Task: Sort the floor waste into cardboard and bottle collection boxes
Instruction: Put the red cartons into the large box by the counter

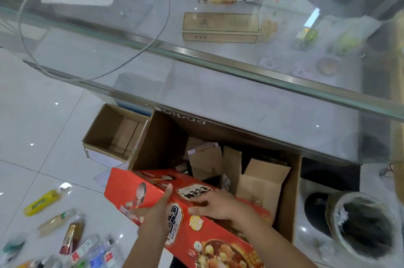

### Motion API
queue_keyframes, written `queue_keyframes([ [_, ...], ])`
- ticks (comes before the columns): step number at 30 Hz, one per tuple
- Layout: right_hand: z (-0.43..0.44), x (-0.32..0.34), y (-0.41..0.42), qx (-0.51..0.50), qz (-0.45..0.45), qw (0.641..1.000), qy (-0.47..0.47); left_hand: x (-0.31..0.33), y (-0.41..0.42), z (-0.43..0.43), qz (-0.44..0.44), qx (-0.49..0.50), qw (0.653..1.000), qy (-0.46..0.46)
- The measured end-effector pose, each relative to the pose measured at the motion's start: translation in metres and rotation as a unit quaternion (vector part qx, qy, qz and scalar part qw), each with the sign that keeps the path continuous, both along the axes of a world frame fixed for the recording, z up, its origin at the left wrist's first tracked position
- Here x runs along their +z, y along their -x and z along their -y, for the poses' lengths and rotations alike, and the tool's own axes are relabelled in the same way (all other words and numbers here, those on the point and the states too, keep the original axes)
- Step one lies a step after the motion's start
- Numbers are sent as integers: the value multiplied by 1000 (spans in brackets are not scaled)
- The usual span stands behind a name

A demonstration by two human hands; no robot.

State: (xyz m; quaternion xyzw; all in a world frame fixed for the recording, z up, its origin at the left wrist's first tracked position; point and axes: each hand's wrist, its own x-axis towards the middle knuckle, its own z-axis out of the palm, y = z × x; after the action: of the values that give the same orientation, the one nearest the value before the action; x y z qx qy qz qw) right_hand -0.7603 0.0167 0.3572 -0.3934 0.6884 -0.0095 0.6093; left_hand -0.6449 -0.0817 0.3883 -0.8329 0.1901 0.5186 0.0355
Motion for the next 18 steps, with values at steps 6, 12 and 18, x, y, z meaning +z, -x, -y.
queue_keyframes([
  [6, 7, -14, -5, -3, -24, 999, 30, -17, -1, -3, -66, 44, 996, 42],
  [12, -10, -53, 34, -244, -139, 959, 27, -93, -13, -1, 83, -21, 996, 36],
  [18, -40, -88, 71, -207, -420, 880, -79, -49, 6, 5, 62, -55, 992, 94],
])
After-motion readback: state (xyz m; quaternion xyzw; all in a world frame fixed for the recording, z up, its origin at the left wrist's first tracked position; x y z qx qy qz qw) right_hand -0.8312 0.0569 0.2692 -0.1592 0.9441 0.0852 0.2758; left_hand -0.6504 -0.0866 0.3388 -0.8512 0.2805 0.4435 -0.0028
